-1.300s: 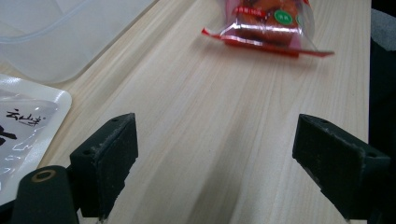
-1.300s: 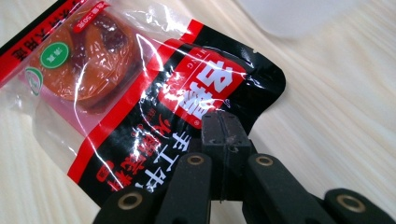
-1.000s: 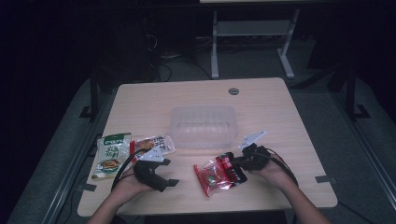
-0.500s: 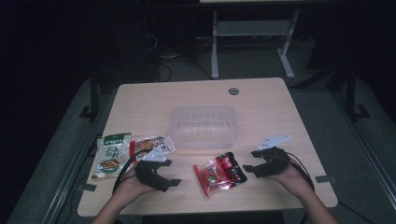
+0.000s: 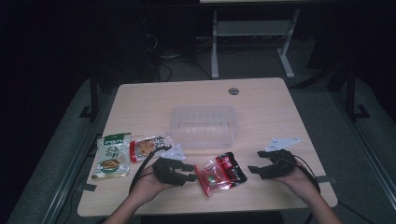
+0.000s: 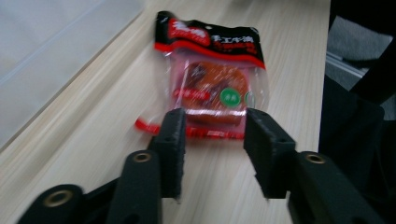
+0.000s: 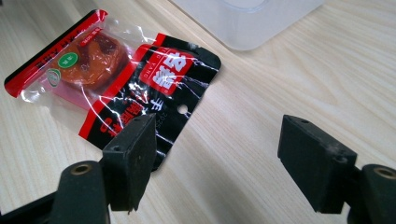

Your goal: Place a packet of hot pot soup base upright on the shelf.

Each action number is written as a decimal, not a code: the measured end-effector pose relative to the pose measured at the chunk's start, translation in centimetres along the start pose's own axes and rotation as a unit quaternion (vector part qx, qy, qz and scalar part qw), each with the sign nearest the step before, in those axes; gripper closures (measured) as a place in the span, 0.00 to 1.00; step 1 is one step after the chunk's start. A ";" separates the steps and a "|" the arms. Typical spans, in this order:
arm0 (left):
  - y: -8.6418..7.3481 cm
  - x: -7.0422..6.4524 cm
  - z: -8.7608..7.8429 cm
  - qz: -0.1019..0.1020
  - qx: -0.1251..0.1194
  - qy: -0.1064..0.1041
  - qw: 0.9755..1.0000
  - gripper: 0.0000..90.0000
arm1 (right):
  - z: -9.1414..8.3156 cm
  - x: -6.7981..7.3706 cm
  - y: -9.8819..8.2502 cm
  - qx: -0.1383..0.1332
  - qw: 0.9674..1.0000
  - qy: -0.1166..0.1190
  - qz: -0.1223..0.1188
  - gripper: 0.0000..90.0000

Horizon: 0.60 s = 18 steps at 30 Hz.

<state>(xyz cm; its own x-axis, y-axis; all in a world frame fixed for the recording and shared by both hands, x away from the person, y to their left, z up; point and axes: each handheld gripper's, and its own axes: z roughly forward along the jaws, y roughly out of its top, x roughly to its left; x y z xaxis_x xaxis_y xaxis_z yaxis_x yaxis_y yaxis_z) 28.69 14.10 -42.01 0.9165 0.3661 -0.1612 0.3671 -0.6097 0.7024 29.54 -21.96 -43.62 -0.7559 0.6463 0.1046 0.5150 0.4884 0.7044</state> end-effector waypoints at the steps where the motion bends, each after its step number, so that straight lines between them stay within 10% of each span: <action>1: 0.4 -0.1 0.4 0.001 0.002 0.000 1.000 0.67 | 0.1 0.0 -0.1 0.001 1.000 0.001 0.000 0.31; 11: 2.2 -0.6 2.7 0.014 0.017 -0.002 1.000 0.62 | 0.1 -0.1 -0.1 0.003 1.000 -0.002 -0.003 0.31; 18: 1.5 -0.9 2.8 0.018 0.063 -0.011 0.998 0.92 | 0.1 -0.2 -0.2 0.005 1.000 -0.003 -0.005 0.32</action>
<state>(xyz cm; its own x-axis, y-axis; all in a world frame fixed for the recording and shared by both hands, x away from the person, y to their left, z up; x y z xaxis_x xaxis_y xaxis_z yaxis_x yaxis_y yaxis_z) 28.89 10.88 -42.73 0.9326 0.3269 -0.1531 0.3488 -0.7069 0.6154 29.62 -22.06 -43.84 -0.7583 0.6453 0.0928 0.5111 0.5001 0.6990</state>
